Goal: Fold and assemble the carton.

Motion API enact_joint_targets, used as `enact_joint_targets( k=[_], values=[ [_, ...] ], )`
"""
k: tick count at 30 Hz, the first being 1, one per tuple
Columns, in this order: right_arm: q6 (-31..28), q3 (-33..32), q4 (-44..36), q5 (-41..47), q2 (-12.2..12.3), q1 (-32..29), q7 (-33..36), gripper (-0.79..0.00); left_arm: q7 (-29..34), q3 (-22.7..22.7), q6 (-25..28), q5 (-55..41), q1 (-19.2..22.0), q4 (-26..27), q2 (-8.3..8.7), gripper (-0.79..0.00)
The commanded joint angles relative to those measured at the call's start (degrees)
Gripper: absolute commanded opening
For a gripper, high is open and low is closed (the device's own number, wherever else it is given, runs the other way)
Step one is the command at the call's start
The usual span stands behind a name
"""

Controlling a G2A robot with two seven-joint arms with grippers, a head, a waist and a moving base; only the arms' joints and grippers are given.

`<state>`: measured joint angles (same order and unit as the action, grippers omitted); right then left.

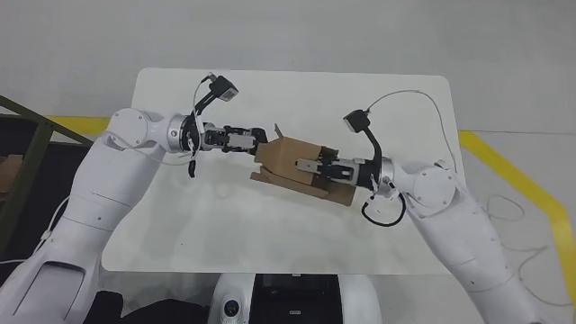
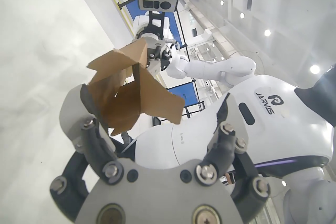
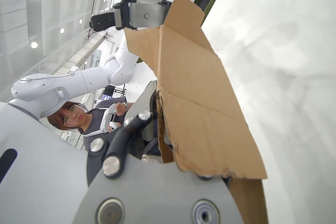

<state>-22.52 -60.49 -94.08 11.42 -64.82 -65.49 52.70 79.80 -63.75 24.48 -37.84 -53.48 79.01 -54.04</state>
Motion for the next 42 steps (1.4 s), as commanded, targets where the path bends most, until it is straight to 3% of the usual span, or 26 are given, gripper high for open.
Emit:
enact_joint_targets(
  k=[1, 42],
  values=[
    [0.1, -0.1, -0.2, 0.1, 0.0, -0.2, 0.0, -0.785, 0.2, 0.7, -0.2, -0.1, 0.3, -0.3, -0.17, 0.000],
    [2.6, -2.8, 0.5, 0.3, 0.3, -0.8, -5.0, -0.785, 4.5, 6.5, -4.5, -1.0, 0.5, 6.0, -0.54, 0.000]
  ],
)
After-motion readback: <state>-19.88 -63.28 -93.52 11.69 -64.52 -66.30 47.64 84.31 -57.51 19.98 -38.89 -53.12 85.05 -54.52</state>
